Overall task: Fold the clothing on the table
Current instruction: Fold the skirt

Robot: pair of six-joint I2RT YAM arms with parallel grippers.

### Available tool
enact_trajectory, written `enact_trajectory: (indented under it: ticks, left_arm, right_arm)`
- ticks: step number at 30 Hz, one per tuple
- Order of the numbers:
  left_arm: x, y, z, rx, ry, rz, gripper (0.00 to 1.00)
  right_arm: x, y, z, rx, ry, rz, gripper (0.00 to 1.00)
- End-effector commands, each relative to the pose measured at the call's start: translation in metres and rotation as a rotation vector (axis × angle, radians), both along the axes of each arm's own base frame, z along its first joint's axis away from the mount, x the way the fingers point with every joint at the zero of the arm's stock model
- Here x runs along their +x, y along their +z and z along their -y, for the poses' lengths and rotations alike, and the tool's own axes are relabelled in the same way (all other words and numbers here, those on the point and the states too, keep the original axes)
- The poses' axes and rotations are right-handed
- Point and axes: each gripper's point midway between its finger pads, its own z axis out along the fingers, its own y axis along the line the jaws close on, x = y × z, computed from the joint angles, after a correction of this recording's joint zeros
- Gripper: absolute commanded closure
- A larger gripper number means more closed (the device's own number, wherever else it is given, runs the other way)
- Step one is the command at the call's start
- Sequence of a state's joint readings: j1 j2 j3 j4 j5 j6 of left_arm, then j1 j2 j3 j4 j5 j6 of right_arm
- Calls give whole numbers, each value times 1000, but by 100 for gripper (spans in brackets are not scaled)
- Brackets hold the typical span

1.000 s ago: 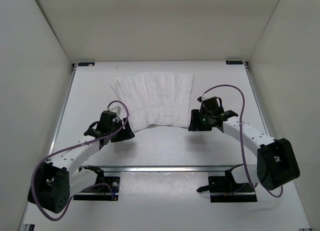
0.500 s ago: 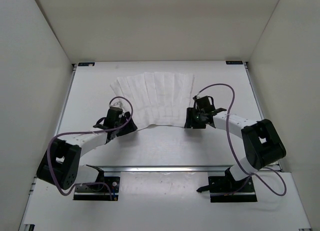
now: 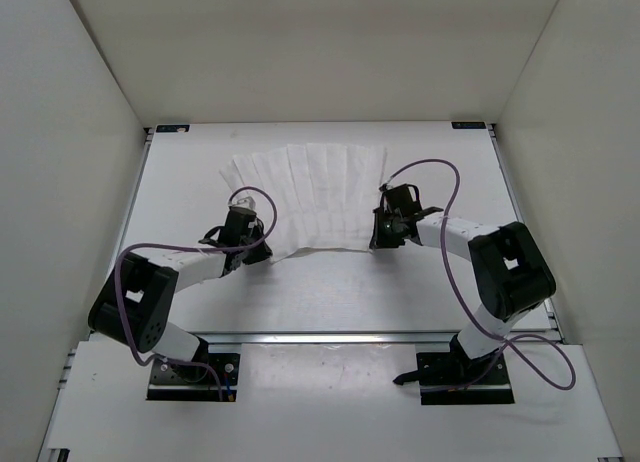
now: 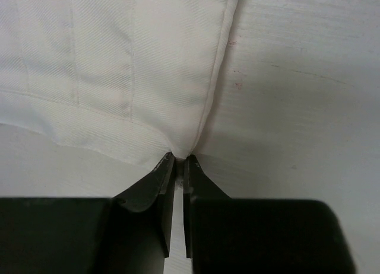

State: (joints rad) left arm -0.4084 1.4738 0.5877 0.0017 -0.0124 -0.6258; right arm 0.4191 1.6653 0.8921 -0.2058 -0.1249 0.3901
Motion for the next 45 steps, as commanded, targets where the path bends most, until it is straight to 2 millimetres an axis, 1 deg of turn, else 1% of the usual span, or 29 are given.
enact_trajectory:
  ticks: [1, 2, 3, 4, 6, 7, 8, 9, 11, 14, 15, 16, 18, 22, 25, 27, 29, 31, 32, 34, 37, 38, 39, 40, 41, 42, 43, 44, 45]
  left_arm:
    - [-7, 3, -1, 35, -38, -23, 100]
    - [-9, 10, -4, 37, -46, -10, 100]
    - [-11, 19, -5, 32, -50, 1, 100]
    - [-19, 18, -12, 51, -48, -19, 100]
    - [-23, 41, -17, 54, -62, 23, 100]
    - [-31, 41, -23, 70, -63, 1, 100]
    - [-36, 60, -25, 65, -72, 35, 100]
    - [-39, 70, -24, 56, -84, 59, 100]
    - [-57, 82, -19, 52, -129, 54, 100]
    - [-83, 84, -14, 30, -170, 35, 100]
    - [-95, 77, -14, 25, -183, 1, 100]
    - [-101, 82, -11, -1, -196, 14, 100]
    - [-123, 74, -13, -25, -205, -26, 100]
    - [-147, 89, -6, -112, -230, -9, 100]
    - [-158, 96, -7, -142, -243, -19, 100]
    - [-157, 104, -11, -150, -233, -6, 100]
    - [-152, 121, -7, -175, -240, 20, 100]
    - [-136, 150, -1, -201, -244, 91, 100]
    - [-129, 151, -2, -189, -237, 88, 100]
    - [-109, 160, 0, -194, -226, 110, 100]
    - [-65, 171, -2, -224, -190, 153, 100]
    - [-53, 163, -5, -228, -164, 129, 100]
    - [-34, 160, -8, -224, -137, 130, 100]
    - [-21, 163, -10, -214, -126, 151, 100]
    - [-11, 147, -11, -193, -117, 105, 100]
    - [6, 142, -11, -182, -114, 86, 100]
    - [20, 147, -9, -179, -120, 101, 100]
    - [42, 125, -12, -163, -93, 44, 100]
    - [52, 120, -13, -160, -89, 36, 99]
  right_arm:
    - [-3, 15, 2, -44, 22, 5, 100]
    - [-7, 16, 4, -57, 23, -1, 100]
    - [-15, 26, 7, -64, 27, -12, 100]
    - [-21, 39, 5, -57, 57, 1, 100]
    - [-33, 55, 11, -50, 66, -6, 100]
    - [-40, 67, 13, -43, 81, 6, 100]
    - [-50, 83, 16, -32, 91, 31, 100]
    - [-60, 90, 17, -22, 105, 29, 100]
    - [-73, 95, 21, -32, 110, 18, 100]
    - [-107, 96, 24, -42, 139, -23, 100]
    - [-125, 92, 25, -40, 151, -56, 100]
    - [-141, 91, 27, -45, 159, -72, 100]
    - [-167, 85, 31, -30, 160, -116, 100]
    - [-220, 80, 39, 42, 182, -211, 100]
    - [-242, 88, 44, 107, 181, -234, 100]
    - [-246, 95, 46, 145, 180, -232, 100]
    - [-240, 106, 49, 169, 175, -199, 100]
    - [-221, 120, 54, 172, 152, -166, 100]
    - [-215, 124, 55, 177, 155, -153, 100]
    - [-183, 137, 60, 165, 134, -98, 100]
    - [-135, 144, 64, 115, 90, -55, 100]
    - [-113, 142, 64, 113, 87, -46, 100]
    - [-101, 142, 64, 125, 73, -48, 100]
    - [-81, 139, 62, 139, 61, -54, 100]
    - [-62, 134, 62, 137, 56, -72, 100]
    - [-43, 133, 66, 114, 29, -47, 100]
    - [-19, 128, 65, 107, 27, -59, 99]
    - [9, 122, 69, 77, -2, -63, 100]
    - [32, 114, 68, 58, -17, -87, 100]
